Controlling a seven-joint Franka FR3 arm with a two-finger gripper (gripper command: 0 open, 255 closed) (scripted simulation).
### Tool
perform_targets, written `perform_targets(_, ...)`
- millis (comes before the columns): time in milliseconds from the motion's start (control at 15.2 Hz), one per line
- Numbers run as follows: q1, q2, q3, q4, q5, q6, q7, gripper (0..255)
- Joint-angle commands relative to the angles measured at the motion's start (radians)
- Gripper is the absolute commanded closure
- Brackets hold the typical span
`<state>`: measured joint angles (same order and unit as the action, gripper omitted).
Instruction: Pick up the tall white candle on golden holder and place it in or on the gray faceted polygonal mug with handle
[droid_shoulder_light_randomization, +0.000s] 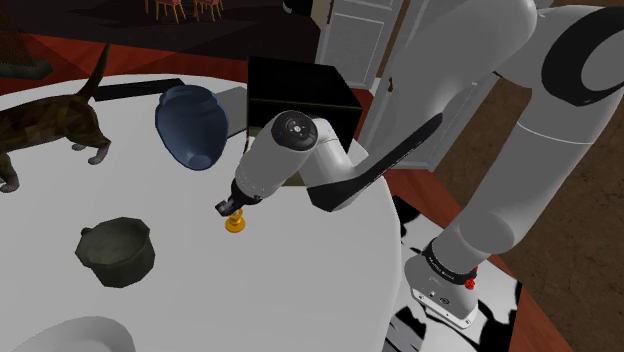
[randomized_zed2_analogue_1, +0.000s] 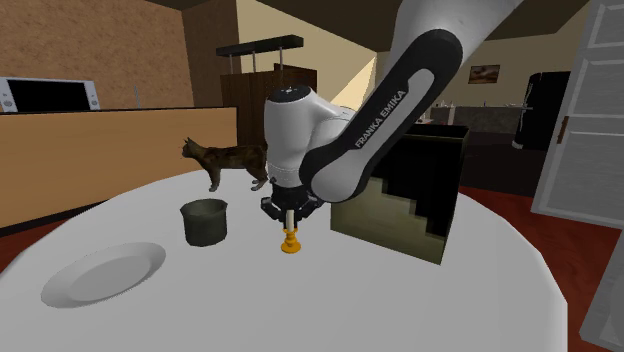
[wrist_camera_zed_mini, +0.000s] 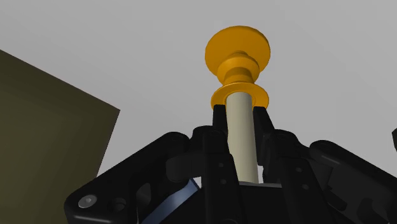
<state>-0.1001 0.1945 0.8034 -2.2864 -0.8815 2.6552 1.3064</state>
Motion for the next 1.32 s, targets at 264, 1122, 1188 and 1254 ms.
perform_targets(264,-0.046,-0.083,0.054,-0.007,0.162,-0.016,-0.128,255)
perform_targets(1122,-0.065,-0.261,0.084,0.022,0.511,-0.098,-0.407,255)
perform_targets(1188,-0.061,-0.273,0.080,0.027,0.532,-0.107,-0.424,255)
perform_targets(1254,-0.058,-0.283,0.076,0.032,0.551,-0.117,-0.440,255)
